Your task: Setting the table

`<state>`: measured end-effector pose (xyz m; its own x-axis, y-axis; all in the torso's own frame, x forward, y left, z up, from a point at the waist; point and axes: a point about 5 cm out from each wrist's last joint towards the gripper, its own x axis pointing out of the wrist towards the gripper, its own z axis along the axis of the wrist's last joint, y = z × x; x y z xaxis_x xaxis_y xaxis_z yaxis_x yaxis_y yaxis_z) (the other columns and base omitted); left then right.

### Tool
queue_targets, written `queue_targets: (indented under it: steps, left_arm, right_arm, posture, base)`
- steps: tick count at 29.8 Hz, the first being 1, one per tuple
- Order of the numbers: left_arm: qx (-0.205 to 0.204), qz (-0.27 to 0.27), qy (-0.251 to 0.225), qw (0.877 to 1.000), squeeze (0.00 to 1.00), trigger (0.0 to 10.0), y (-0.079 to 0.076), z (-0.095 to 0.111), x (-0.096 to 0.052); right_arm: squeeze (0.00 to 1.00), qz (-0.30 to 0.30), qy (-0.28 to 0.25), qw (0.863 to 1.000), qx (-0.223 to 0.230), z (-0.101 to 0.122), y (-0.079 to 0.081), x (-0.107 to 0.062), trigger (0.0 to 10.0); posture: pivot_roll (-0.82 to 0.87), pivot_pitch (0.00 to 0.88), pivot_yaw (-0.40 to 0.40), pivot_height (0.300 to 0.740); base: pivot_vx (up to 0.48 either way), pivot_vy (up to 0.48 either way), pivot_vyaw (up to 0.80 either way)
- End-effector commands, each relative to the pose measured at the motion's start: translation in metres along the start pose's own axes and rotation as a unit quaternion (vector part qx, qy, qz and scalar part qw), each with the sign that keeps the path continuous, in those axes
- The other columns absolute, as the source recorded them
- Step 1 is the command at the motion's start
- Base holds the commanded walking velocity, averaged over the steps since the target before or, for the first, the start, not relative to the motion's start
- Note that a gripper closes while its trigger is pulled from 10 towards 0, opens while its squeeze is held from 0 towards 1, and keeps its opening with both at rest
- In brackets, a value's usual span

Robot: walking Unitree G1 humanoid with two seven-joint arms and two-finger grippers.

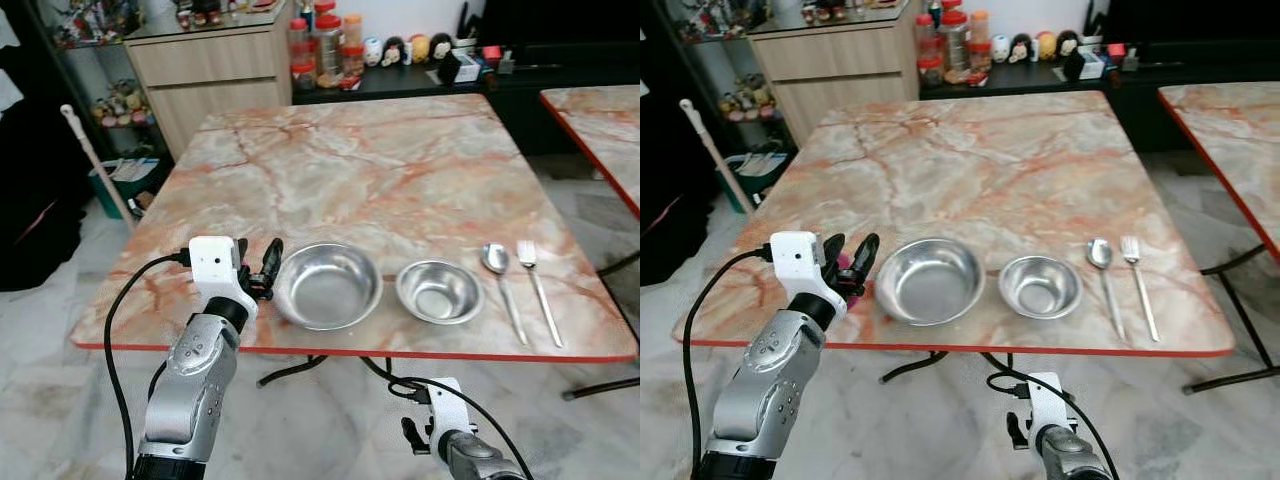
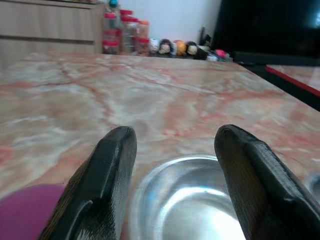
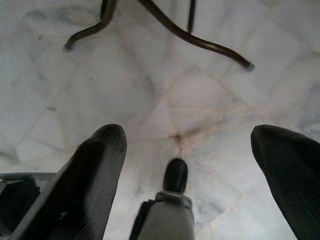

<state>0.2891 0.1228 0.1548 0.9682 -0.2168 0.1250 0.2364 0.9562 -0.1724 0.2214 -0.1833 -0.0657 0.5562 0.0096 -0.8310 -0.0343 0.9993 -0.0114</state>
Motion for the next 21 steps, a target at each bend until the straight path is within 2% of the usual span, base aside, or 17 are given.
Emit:
queue_targets:
  steps: [1,5,17,21]
  left_arm:
    - [0.006,0.005,0.000,1.000,0.00,10.0,0.003,0.000,0.001]
    - [0.006,0.005,0.002,1.000,0.00,10.0,0.003,-0.001,0.001]
    - [-0.001,0.022,0.014,1.000,0.00,10.0,0.012,-0.002,0.000]
    - [0.007,0.041,0.048,0.998,0.00,10.0,0.019,-0.010,-0.002]
  right_arm:
    - [0.00,0.003,-0.001,1.000,-0.002,0.002,0.002,0.000,10.0]
    - [0.00,0.003,-0.001,1.000,-0.002,0.001,0.002,0.000,10.0]
    - [0.00,0.003,0.000,1.000,-0.004,0.001,0.002,0.000,10.0]
    - [0.00,0.003,0.000,1.000,-0.004,0.001,0.002,0.000,10.0]
  posture:
    - [-0.02,0.013,0.095,0.740]
    - [-0.02,0.015,0.094,0.740]
    - [-0.02,0.015,0.094,0.740]
    - [-0.02,0.015,0.094,0.740]
  base:
    - [0.000,-0.337,0.00]
    - [0.000,-0.355,0.00]
    - [0.000,0.000,0.00]
    - [0.000,0.000,0.00]
